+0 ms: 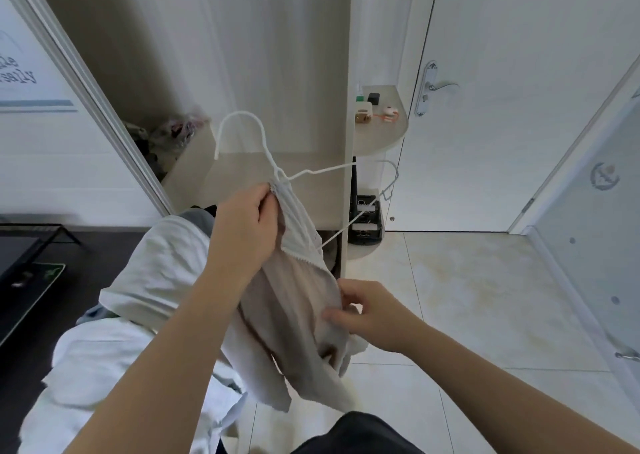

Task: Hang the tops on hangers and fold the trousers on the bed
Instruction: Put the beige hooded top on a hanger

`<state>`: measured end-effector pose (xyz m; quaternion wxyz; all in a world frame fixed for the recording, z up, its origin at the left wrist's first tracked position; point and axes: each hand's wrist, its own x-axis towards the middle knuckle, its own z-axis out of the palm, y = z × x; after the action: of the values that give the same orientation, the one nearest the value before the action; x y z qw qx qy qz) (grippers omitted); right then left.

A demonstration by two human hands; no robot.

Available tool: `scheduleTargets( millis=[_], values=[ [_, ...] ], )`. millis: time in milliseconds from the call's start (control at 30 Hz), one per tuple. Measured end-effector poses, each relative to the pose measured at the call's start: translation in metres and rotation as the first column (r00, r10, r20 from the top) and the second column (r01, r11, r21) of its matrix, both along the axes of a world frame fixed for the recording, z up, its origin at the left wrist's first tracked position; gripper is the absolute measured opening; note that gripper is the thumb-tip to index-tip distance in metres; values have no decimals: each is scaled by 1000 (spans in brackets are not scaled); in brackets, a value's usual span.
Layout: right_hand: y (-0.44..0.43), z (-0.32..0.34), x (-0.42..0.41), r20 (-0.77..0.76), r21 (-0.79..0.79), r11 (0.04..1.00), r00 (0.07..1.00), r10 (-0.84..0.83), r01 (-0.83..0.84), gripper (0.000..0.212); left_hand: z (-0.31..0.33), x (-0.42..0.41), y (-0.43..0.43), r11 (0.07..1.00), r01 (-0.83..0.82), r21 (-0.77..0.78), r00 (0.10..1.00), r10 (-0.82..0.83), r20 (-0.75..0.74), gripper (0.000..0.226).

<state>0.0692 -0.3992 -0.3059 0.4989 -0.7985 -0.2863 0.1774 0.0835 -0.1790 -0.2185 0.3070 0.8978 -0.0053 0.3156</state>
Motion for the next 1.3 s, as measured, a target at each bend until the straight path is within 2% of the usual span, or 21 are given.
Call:
scheduleTargets(
  millis=[67, 167, 233, 300, 333, 367, 433, 467, 567, 667, 800, 867, 933, 1000, 1100, 1133, 1167, 1233, 1300],
  values=[
    [-6, -6, 10, -58, -98, 992, 996, 68, -74, 26, -4, -1, 2, 1000, 31, 0, 999, -31, -12, 38],
    [-16, -12, 24, -191, -220, 961, 973, 126, -168, 43, -10, -1, 7, 997, 78, -15, 996, -79, -50, 39],
    [-22, -15, 30, -312, -276, 931, 938, 150, -240, 47, -15, -1, 10, 995, 96, -11, 991, -96, -88, 35],
    [-27, -19, 34, -395, -411, 851, 905, 155, -326, 59, -18, -1, 14, 995, 104, 4, 989, -103, -104, 34],
    [-31, -21, 36, -396, -521, 780, 908, 140, -347, 66, -19, 0, 16, 994, 108, 11, 988, -106, -110, 35],
    [-35, -25, 38, -359, -635, 692, 924, 130, -344, 68, -20, 0, 20, 993, 114, 18, 987, -111, -117, 35],
    [-43, -30, 43, -187, -809, 535, 969, 160, -244, 58, -20, 0, 27, 989, 145, 36, 980, -138, -146, 33],
    [-49, -31, 45, -99, -852, 493, 979, 179, -176, 52, -20, -1, 29, 984, 173, 43, 972, -163, -169, 33],
    [-63, -23, 53, 133, -892, 451, 968, 212, 24, 45, -26, -3, 40, 969, 245, 38, 939, -227, -258, 30],
    [-75, -7, 63, 343, -858, 461, 920, 192, 224, 32, -33, -5, 50, 959, 280, 37, 906, -251, -341, 33],
    [-85, 12, 75, 577, -768, 455, 795, 185, 451, 18, -39, -4, 47, 940, 339, 48, 856, -287, -430, 38],
    [-85, 26, 80, 656, -691, 524, 736, 166, 498, 19, -43, 0, 38, 932, 352, 87, 838, -272, -474, 34],
    [-74, 53, 83, 650, -667, 592, 742, 166, 452, 26, -44, 5, 25, 925, 365, 101, 814, -265, -516, 36],
    [-55, 80, 80, 618, -607, 714, 772, 147, 349, 33, -40, 11, 7, 923, 371, 106, 798, -258, -544, 42],
    [-23, 110, 70, 531, -344, 903, 846, -41, 259, 18, -24, 18, -18, 939, 343, 34, 841, -291, -456, 38],
    [-16, 115, 68, 520, -287, 917, 849, -93, 276, 18, -18, 18, -22, 943, 333, -14, 866, -312, -390, 35],
    [-13, 119, 68, 533, -298, 903, 839, -112, 310, 21, -12, 19, -23, 943, 329, -54, 889, -329, -318, 31],
    [-13, 122, 71, 531, -406, 848, 843, -83, 340, 17, 0, 18, -25, 937, 338, -94, 910, -350, -220, 31],
    [-15, 123, 72, 423, -366, 906, 905, -43, 214, 12, 8, 18, -25, 916, 394, -75, 895, -401, -195, 32]
  ],
)
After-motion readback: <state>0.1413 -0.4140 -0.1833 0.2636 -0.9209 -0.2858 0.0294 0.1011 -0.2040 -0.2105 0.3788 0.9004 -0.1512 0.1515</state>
